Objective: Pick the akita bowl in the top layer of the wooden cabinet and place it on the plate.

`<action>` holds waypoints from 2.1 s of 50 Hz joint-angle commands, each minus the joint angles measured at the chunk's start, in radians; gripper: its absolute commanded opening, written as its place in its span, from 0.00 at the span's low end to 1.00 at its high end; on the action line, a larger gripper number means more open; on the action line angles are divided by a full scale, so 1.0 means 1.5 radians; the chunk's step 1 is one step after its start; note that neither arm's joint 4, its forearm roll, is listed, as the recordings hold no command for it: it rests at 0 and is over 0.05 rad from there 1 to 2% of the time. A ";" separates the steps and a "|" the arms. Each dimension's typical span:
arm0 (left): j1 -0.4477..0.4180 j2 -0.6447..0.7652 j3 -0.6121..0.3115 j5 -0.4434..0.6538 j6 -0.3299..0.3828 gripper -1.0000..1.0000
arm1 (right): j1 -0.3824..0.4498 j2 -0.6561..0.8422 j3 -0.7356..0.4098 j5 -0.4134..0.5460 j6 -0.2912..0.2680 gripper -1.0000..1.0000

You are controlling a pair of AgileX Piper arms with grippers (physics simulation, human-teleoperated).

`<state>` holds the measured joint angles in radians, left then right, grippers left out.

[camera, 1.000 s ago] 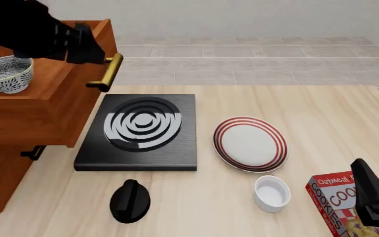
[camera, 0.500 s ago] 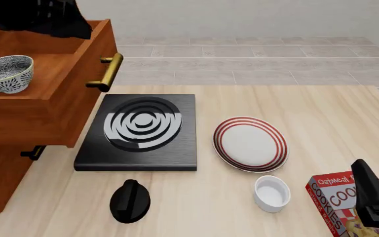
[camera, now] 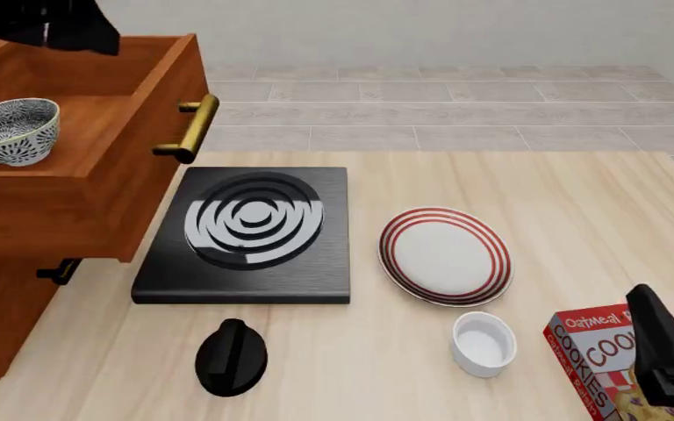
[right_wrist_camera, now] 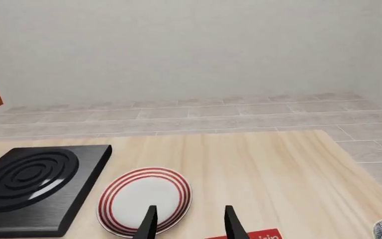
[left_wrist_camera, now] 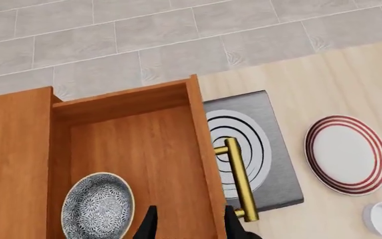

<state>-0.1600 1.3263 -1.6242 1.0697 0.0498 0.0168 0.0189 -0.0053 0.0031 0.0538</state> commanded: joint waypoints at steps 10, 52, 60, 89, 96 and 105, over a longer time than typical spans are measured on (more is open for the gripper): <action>0.066 -0.004 0.044 -0.019 0.021 1.00 | 0.000 -0.010 0.000 0.007 0.002 1.00; 0.122 0.047 0.087 -0.059 0.059 1.00 | -0.003 0.004 0.002 -0.006 0.006 1.00; 0.118 0.053 0.098 -0.065 0.054 1.00 | -0.004 0.009 0.001 -0.011 0.005 1.00; 0.127 0.044 0.160 -0.095 0.061 1.00 | -0.003 -0.004 0.000 0.005 0.003 1.00; 0.134 0.041 0.169 -0.101 0.061 1.00 | -0.003 -0.004 0.000 0.005 0.003 1.00; 0.138 0.039 0.183 -0.111 0.057 1.00 | -0.002 0.004 0.000 -0.004 0.002 1.00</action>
<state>0.0387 1.3880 -1.3715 0.9182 0.1385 0.0129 0.0202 -0.0051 0.0027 0.0578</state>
